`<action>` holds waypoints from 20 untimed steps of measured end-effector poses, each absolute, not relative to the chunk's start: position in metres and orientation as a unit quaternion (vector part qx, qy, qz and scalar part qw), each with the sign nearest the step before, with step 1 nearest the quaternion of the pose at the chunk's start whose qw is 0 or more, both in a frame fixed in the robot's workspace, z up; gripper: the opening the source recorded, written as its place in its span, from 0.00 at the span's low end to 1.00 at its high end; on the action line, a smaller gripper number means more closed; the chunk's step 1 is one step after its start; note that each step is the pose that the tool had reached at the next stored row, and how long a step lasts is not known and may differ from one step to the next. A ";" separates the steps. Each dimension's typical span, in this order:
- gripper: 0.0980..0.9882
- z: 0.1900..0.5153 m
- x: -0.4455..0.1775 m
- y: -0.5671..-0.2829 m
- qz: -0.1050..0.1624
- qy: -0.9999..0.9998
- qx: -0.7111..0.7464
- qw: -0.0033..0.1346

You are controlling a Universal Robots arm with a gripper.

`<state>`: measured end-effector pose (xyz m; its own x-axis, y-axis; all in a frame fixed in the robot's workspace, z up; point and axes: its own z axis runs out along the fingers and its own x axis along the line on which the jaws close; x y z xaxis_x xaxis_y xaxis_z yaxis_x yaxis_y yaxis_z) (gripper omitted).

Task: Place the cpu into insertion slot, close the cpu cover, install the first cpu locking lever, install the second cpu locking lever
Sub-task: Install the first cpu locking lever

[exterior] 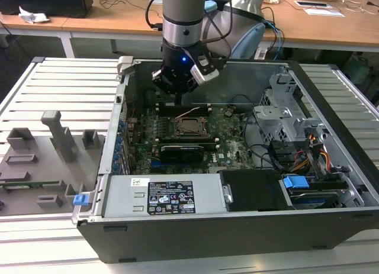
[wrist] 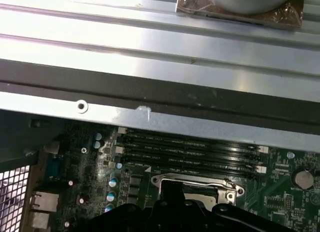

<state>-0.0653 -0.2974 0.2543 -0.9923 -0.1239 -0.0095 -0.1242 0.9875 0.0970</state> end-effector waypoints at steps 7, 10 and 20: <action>0.01 0.251 -0.065 -0.301 0.051 0.998 -0.047 0.007; 0.01 0.250 -0.065 -0.301 0.051 0.998 -0.047 0.007; 0.01 0.247 -0.065 -0.301 0.051 0.998 -0.047 0.007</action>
<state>-0.0648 -0.3011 0.2471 -0.9955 -0.0928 -0.0181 -0.0942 0.9905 0.1002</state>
